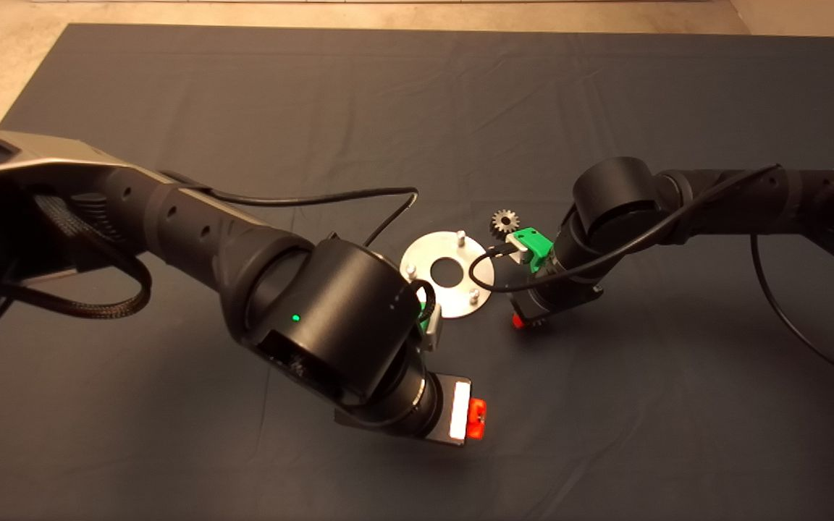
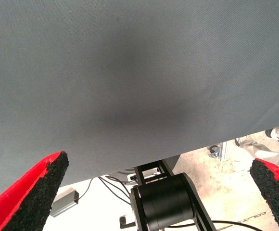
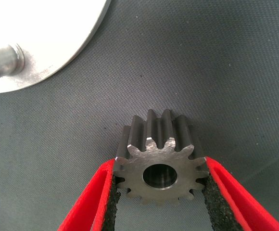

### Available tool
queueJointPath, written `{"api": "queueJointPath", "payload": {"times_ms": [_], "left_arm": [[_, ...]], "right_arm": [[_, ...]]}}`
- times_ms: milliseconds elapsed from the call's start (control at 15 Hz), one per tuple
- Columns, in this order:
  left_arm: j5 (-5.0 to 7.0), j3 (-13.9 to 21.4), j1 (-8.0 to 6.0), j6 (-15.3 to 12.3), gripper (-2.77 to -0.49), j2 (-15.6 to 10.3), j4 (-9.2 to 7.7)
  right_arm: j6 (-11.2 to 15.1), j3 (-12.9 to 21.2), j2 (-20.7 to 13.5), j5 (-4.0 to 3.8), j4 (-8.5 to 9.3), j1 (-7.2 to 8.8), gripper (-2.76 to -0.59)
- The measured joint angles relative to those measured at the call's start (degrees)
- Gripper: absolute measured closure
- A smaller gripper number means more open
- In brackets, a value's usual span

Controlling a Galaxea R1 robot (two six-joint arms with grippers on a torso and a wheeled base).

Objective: Install three planetary gears onto the carrier pins

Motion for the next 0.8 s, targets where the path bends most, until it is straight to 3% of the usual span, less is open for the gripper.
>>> {"api": "queueJointPath", "payload": {"times_ms": [800], "left_arm": [[0.00, 0.0, 0.00, 0.0, -2.75, 0.0, 0.00]], "right_arm": [[-1.0, 0.2, -0.1, -0.05, -0.63, -0.17, -1.07]]}}
